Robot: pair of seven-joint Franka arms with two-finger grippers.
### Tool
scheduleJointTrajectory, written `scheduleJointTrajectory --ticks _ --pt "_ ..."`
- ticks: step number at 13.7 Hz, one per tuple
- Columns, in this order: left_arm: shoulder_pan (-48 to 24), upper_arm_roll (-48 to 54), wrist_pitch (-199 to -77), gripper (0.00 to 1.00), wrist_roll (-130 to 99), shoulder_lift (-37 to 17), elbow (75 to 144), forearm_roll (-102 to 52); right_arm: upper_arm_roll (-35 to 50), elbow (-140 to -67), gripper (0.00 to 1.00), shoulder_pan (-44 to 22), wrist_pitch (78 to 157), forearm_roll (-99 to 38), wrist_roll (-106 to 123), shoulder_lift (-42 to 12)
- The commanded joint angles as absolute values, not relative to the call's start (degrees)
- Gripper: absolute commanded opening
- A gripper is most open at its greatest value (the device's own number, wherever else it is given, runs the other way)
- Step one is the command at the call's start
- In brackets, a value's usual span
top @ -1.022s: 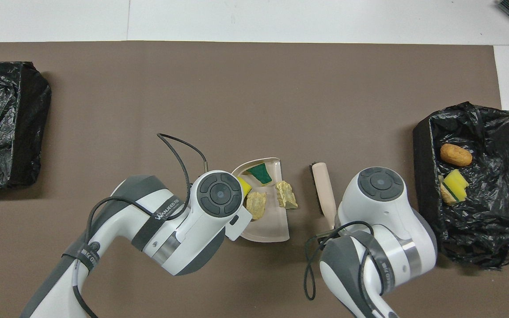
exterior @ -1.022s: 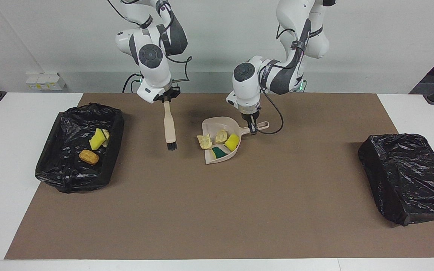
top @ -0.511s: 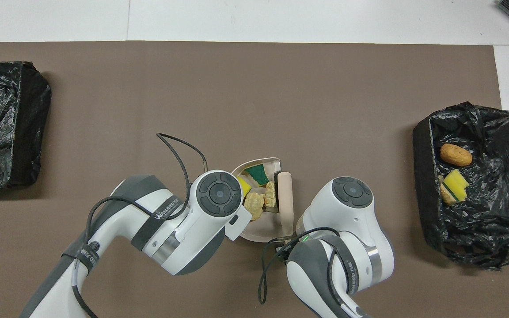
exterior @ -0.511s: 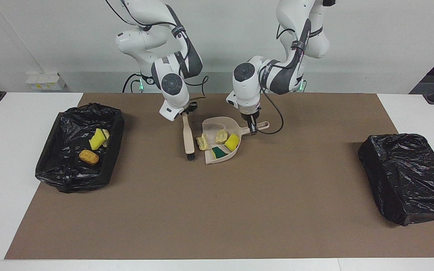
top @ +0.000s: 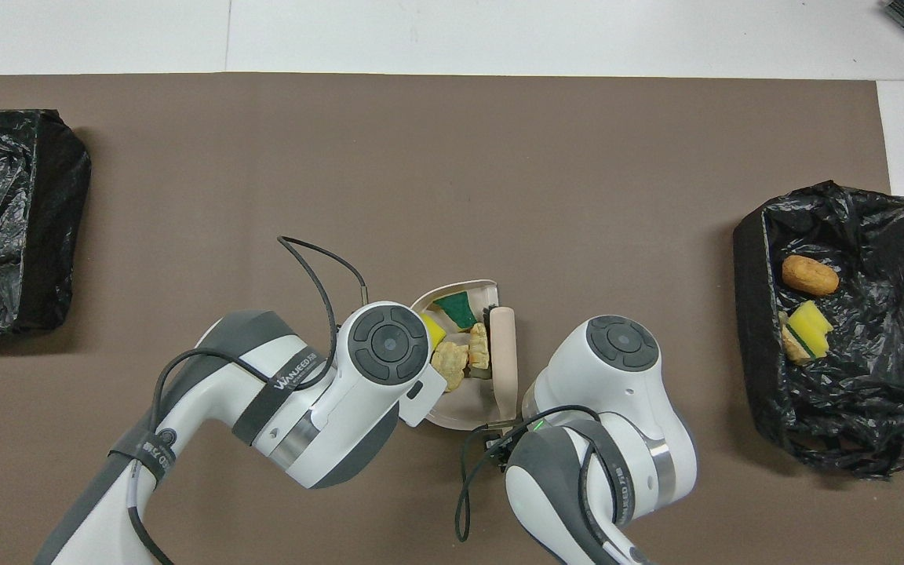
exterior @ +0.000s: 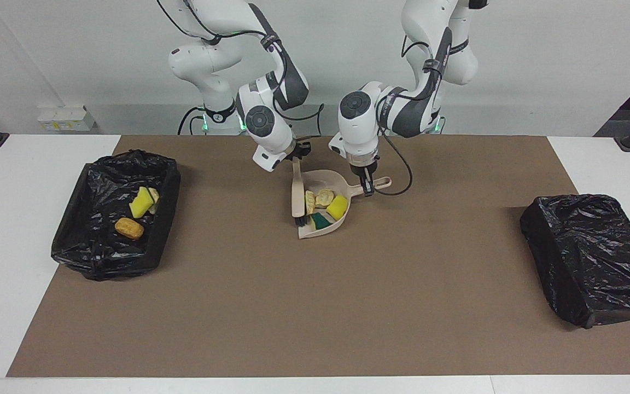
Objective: Sweep and dump trash in bin
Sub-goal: 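Sweep the last paper piece into the dustpan with the right gripper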
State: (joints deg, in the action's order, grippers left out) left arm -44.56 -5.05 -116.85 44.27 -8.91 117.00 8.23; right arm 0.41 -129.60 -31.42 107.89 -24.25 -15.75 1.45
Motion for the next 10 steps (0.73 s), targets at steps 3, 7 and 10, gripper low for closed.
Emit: scheduleJointTrajectory --ticks 3,7,10 --pt "-44.5 -5.4 -117.2 0.00 43.9 -7.7 118.3 9.7 0.7 -128.9 0.00 -32.1 106.7 -20.0 -17.9 2.5" --pt "-42.6 -5.4 -117.7 0.00 44.9 -7.7 118.3 9.5 0.8 -127.9 0.00 -32.4 105.5 -18.2 -19.6 2.4" --pt "-41.9 -5.3 -120.4 0.00 49.5 -7.8 118.6 8.8 0.7 -126.6 0.00 -32.5 102.1 -17.3 -19.9 3.7"
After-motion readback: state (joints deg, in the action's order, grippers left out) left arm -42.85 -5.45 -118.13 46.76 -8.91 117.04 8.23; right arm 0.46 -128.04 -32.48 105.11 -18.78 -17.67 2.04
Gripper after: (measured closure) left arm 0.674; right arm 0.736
